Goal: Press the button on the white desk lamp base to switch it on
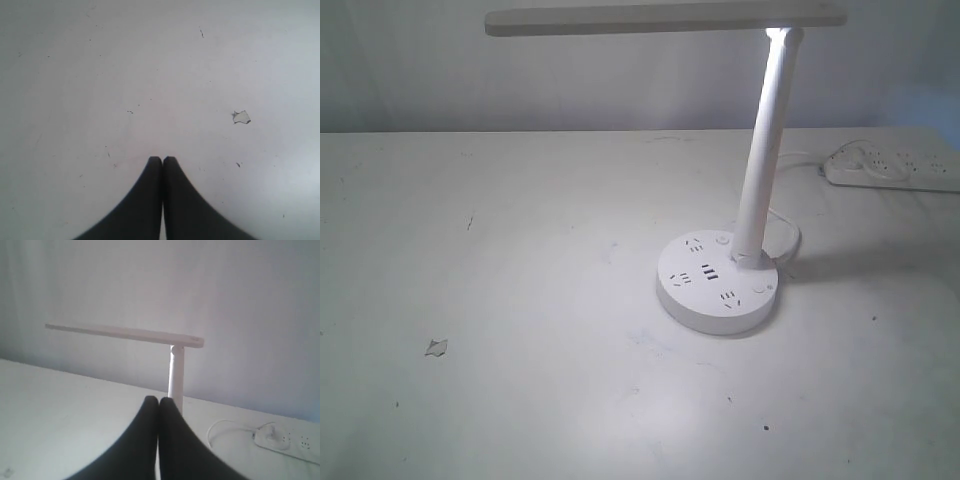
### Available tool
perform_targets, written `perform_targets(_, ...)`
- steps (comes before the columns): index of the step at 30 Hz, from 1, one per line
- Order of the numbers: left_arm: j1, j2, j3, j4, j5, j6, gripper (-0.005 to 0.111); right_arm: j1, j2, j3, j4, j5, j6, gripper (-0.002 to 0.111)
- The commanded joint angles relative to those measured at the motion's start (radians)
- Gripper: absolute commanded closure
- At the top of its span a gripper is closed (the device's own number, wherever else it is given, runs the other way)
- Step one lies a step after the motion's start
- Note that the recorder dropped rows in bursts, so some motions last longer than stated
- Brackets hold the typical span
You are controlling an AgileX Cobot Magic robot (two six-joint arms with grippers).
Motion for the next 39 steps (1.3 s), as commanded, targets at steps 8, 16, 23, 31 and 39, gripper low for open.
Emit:
perform_targets(8, -0.008, -0.003, 0.002, 0.0, 0.002, -0.001, 0.107, -0.001, -0.003, 0.398, -0.197, -0.486, 0.121, 0.108)
perform_targets(16, -0.008, -0.003, 0.002, 0.0, 0.002, -0.001, 0.107, -0.001, -0.004, 0.606, -0.395, -0.541, 0.254, 0.108)
perform_targets(23, -0.008, -0.003, 0.002, 0.0, 0.002, -0.001, 0.107, -0.001, -0.004, 0.669, -0.395, -0.363, 0.254, 0.108)
perform_targets(31, -0.008, -0.003, 0.002, 0.0, 0.002, -0.001, 0.107, -0.001, -0.072, 0.669, -0.395, -0.33, 0.256, 0.108)
perform_targets(39, -0.008, -0.003, 0.002, 0.0, 0.002, -0.001, 0.107, -0.001, -0.099, 0.669, -0.395, -0.314, 0.254, 0.108)
